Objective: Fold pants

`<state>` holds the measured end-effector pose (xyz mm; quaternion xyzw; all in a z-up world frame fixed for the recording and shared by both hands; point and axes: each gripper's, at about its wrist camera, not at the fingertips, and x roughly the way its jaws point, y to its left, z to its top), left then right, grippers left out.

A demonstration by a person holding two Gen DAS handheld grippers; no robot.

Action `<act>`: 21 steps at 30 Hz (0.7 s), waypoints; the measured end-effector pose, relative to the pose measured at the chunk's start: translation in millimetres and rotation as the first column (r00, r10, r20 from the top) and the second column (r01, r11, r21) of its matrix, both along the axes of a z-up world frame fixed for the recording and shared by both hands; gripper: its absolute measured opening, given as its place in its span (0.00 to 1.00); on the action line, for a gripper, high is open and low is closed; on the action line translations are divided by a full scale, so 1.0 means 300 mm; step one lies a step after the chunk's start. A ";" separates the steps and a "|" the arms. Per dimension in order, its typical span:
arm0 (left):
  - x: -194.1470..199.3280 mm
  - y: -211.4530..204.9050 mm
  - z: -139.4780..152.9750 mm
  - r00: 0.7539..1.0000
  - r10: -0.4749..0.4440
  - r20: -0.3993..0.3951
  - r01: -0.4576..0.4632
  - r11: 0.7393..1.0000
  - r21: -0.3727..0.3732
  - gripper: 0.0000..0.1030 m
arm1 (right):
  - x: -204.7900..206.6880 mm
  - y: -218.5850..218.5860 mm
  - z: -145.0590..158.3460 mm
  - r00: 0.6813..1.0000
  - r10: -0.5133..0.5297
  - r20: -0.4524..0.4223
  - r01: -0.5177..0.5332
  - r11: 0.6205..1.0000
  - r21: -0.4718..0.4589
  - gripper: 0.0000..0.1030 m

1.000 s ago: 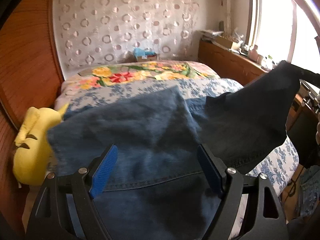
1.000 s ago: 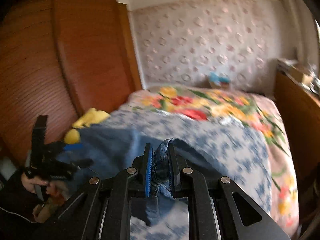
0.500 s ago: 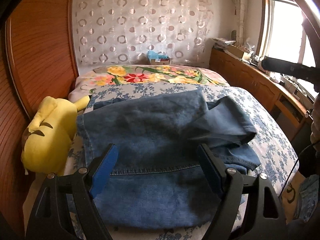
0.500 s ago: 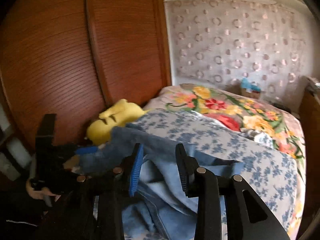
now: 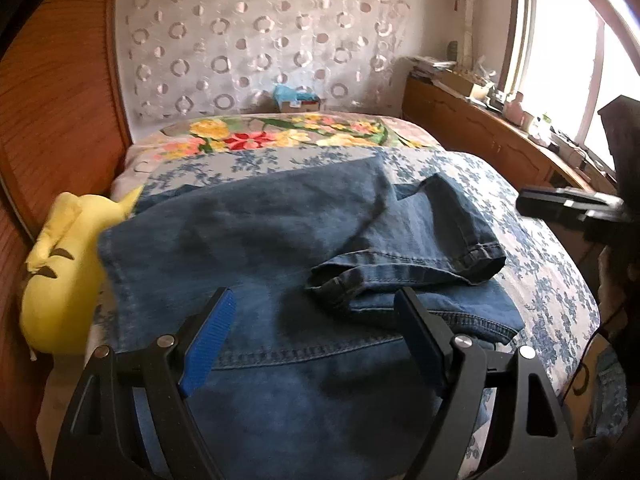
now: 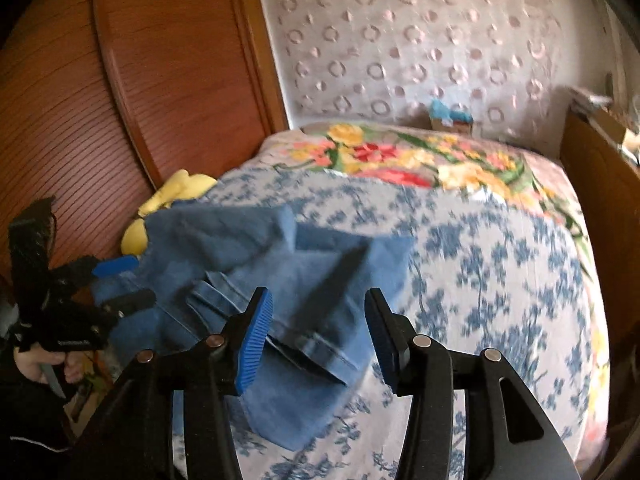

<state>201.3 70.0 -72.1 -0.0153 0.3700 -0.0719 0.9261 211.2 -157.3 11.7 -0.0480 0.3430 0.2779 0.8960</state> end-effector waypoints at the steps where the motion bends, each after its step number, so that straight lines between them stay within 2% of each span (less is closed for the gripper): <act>1: 0.010 -0.007 -0.004 1.000 -0.007 -0.004 0.007 1.000 0.001 0.80 | 0.006 0.004 -0.017 1.000 -0.003 -0.019 0.003 1.000 0.005 0.49; 12: 0.105 -0.030 -0.071 0.997 -0.012 -0.080 0.015 0.999 0.033 0.80 | 0.049 0.061 -0.107 0.990 0.017 -0.142 -0.016 1.000 0.007 0.49; 18: 0.129 -0.035 -0.098 0.994 -0.017 -0.109 0.021 0.999 0.035 0.80 | 0.086 0.092 -0.142 0.985 0.028 -0.169 -0.027 1.000 0.011 0.49; 19: 0.134 -0.036 -0.103 0.993 -0.019 -0.114 0.023 0.999 0.036 0.80 | 0.087 0.097 -0.142 0.985 0.031 -0.167 -0.030 0.999 0.012 0.36; 20: 0.137 -0.038 -0.105 0.993 -0.019 -0.118 0.023 0.999 0.037 0.80 | 0.088 0.100 -0.139 0.986 0.041 -0.163 -0.038 0.999 0.018 0.08; 21: 0.140 -0.038 -0.107 0.993 -0.019 -0.120 0.024 0.999 0.037 0.80 | 0.099 0.096 -0.146 0.987 0.050 -0.155 -0.047 0.999 0.025 0.05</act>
